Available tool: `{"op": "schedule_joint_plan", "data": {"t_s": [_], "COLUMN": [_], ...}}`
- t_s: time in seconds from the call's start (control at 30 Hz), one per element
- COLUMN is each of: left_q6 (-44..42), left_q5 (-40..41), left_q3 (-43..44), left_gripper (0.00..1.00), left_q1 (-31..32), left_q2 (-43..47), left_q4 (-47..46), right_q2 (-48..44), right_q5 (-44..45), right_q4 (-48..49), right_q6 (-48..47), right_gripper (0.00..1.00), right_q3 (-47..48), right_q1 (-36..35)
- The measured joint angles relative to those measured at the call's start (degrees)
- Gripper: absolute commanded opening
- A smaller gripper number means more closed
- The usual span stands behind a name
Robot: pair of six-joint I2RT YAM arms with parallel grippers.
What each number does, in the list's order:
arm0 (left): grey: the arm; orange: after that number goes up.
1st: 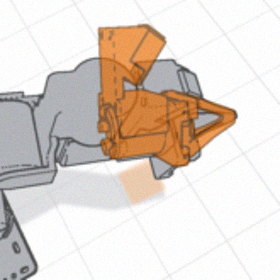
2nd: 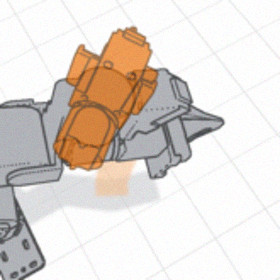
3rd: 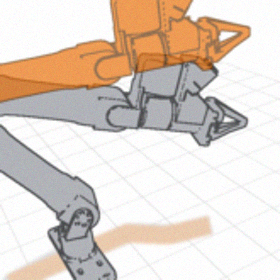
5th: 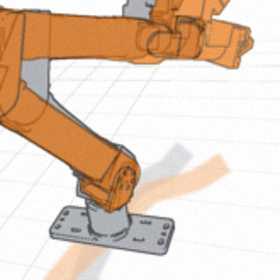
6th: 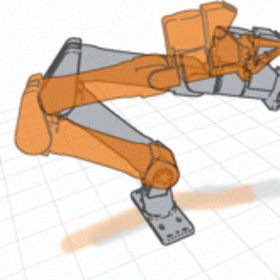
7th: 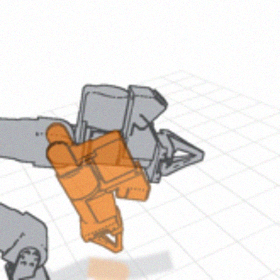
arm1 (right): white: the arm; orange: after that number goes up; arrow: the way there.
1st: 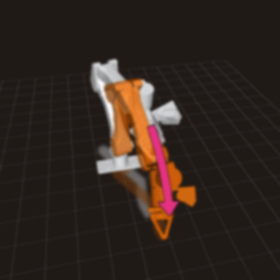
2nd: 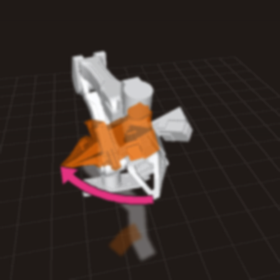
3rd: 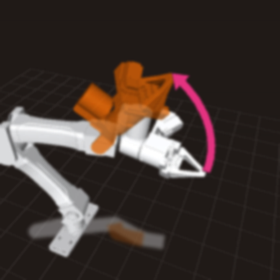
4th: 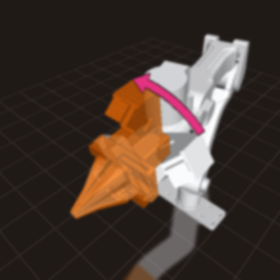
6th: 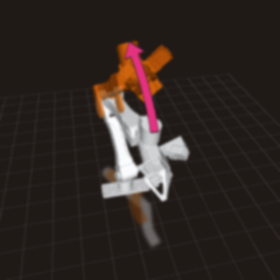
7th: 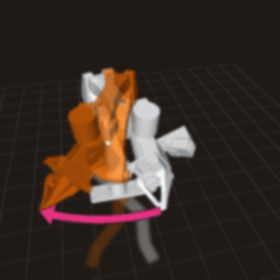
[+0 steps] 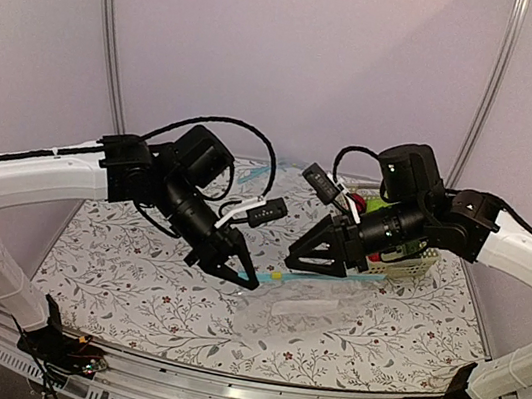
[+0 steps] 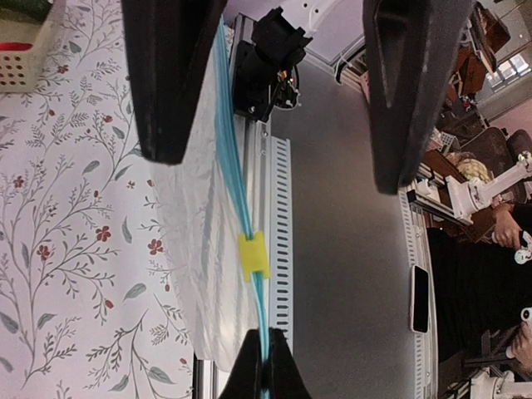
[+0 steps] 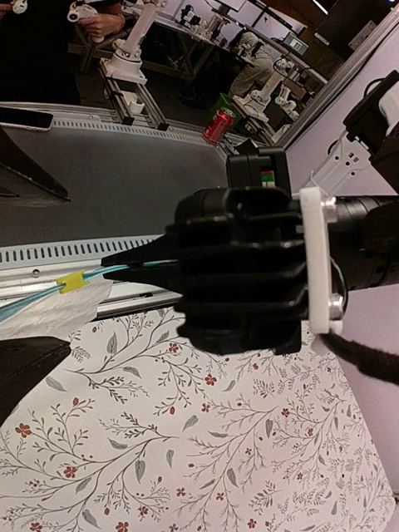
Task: Place the food in the zip-top bag and seal the zipper
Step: Hold the zipper from the zipper food storage bag.
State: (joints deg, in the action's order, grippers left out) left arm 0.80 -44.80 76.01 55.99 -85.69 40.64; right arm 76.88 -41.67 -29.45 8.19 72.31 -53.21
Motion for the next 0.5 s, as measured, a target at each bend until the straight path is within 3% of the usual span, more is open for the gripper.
{"op": "schedule_joint_plan", "data": {"t_s": [0.5], "left_q6": [-0.15], "left_q5": [-2.36], "left_q3": [1.53], "left_gripper": [0.00], "left_q1": [0.04], "left_q2": [-0.61], "left_q4": [0.68], "right_q2": [2.32], "right_q5": [-2.62], "right_q4": [2.58], "right_q6": [0.24], "right_gripper": [0.42], "right_q3": [-1.51], "right_q1": [-1.20]}}
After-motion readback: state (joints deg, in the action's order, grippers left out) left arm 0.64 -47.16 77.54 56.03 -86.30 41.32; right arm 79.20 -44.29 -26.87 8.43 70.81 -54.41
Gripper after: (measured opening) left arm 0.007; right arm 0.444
